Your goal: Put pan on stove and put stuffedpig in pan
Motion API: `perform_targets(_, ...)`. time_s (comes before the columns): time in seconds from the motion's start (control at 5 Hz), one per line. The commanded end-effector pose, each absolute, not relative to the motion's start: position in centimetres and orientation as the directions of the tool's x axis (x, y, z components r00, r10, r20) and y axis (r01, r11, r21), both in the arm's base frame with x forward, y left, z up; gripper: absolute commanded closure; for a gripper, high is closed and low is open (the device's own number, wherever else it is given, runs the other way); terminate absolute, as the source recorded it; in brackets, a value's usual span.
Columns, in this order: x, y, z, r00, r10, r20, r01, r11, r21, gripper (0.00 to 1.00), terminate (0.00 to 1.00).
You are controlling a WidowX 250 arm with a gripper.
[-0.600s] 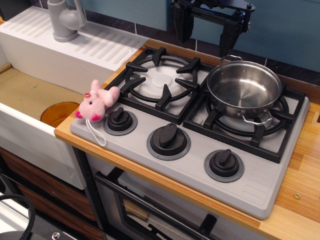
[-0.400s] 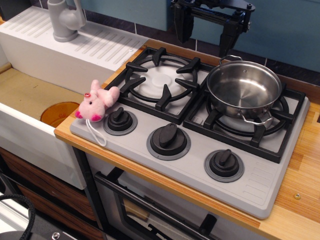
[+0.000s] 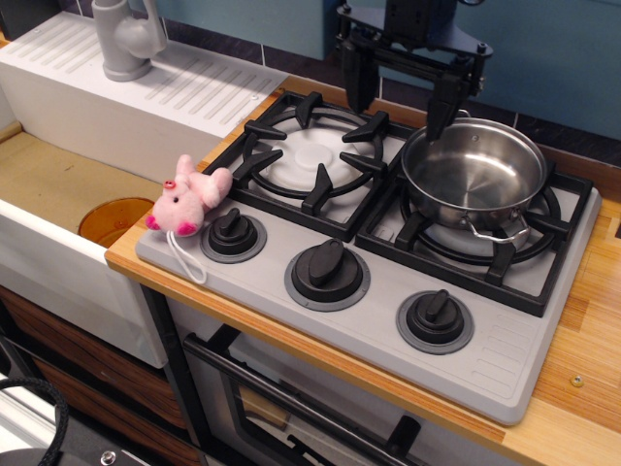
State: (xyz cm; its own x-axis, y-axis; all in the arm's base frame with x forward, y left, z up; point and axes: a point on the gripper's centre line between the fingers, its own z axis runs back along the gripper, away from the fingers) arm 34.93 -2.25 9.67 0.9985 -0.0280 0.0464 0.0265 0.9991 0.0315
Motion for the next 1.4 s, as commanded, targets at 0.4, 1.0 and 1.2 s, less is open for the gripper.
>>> perform_targets(0.4, 36.1, -1.7, 5.9, 0.982, -0.055, 0.179, 0.057, 0.998, -0.005, 0.00, 0.00)
perform_targets(1.0, 36.9, -1.2, 4.7, 0.975, -0.084, 0.204, 0.084, 0.996, 0.010, 1.00, 0.00)
perform_targets(1.2, 36.7, -1.5, 4.8, 0.977, -0.076, 0.199, 0.075, 0.997, 0.011, 1.00, 0.00)
